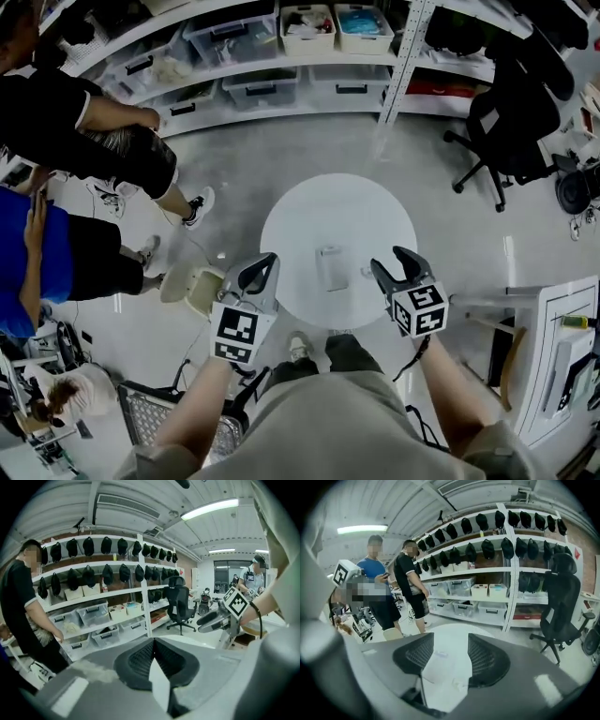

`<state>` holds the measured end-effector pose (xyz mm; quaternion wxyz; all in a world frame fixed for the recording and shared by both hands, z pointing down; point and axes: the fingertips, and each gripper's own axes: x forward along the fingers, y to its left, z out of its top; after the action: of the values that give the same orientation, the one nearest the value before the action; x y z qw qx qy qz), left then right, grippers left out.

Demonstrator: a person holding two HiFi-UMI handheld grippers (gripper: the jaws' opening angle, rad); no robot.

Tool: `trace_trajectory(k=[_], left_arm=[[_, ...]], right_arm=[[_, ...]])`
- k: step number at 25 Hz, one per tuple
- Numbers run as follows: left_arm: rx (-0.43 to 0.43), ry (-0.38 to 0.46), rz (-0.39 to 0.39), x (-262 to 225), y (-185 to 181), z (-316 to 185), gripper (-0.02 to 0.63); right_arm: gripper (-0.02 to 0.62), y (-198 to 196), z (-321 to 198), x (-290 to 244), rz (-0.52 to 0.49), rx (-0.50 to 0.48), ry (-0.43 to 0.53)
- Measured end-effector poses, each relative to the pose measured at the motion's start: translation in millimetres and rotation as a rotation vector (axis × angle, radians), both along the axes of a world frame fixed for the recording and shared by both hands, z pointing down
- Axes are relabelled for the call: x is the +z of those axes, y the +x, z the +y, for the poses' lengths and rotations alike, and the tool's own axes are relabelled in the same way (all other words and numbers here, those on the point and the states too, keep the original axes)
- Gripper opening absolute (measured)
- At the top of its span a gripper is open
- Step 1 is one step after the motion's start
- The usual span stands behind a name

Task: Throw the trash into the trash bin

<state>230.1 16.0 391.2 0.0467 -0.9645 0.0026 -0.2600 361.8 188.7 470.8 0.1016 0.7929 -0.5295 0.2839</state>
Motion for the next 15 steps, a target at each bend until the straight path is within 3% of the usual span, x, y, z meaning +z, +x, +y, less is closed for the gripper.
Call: trace_trajectory(k=[3,7,15], left_arm=[[-0.034,-0.090,-0.093,37.5,8.5,4.5,0.003],[-0.030,-0.095,-0.173,80.6,19.2,10.0,0.003],[-0.052,-0.189,-0.303,147.3,17.5,30.6,0.002]], right_arm=[[0.224,5.1,5.1,51.6,-0.043,-0.025,-0.085],[0.224,5.9,13.0,109.5,-0.087,-0.058,-0.181],[0.210,-7.2,30.7,188.9,-0.180,-0.114,-0.337]])
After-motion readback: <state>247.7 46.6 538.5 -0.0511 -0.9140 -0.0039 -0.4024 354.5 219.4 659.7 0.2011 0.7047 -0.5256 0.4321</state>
